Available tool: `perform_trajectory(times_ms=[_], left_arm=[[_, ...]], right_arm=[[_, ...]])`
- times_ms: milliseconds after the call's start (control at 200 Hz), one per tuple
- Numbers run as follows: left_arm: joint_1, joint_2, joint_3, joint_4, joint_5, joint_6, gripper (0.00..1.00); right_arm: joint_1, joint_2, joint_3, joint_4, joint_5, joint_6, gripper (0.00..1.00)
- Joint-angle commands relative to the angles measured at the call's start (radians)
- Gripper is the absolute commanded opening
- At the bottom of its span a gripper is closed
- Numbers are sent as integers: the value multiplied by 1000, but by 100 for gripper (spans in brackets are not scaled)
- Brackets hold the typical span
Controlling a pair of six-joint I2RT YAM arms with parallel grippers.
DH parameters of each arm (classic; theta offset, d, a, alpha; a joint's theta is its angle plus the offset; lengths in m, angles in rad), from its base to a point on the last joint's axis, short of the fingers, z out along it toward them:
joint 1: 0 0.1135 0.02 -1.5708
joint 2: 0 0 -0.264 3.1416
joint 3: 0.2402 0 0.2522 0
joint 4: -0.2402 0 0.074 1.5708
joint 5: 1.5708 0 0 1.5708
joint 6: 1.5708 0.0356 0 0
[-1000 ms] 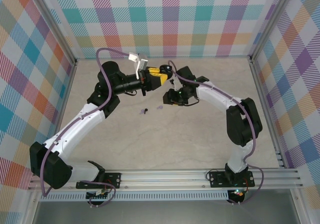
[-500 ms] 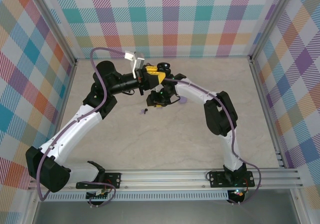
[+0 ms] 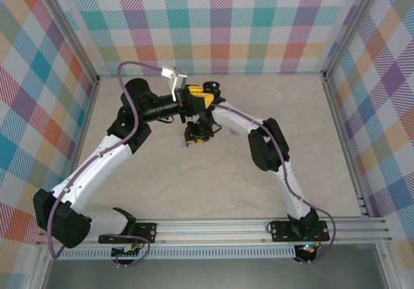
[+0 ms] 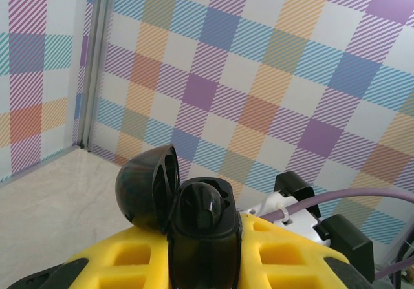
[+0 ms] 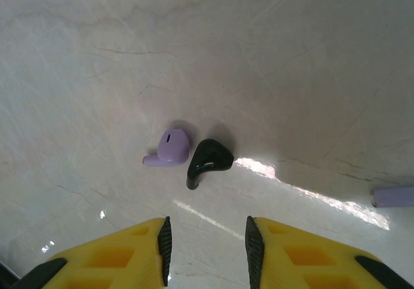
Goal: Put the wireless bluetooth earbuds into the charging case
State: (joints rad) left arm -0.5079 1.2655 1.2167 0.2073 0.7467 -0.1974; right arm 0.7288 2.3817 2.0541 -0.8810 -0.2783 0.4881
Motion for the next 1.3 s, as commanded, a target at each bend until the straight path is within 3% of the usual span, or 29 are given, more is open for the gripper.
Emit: perform_trajectory(times_ms=[0,730,1295], left_arm=[[9,-29,33,-9,-4,11,9],[10,-37,26,-32,2,32,9],[9,-42,24,-55,-5,48,9]], right_arm=[[13,37,67,-54,15,23,37],[17,151,195,-111,36,69,37],[43,214,254,-220,150,47,35]])
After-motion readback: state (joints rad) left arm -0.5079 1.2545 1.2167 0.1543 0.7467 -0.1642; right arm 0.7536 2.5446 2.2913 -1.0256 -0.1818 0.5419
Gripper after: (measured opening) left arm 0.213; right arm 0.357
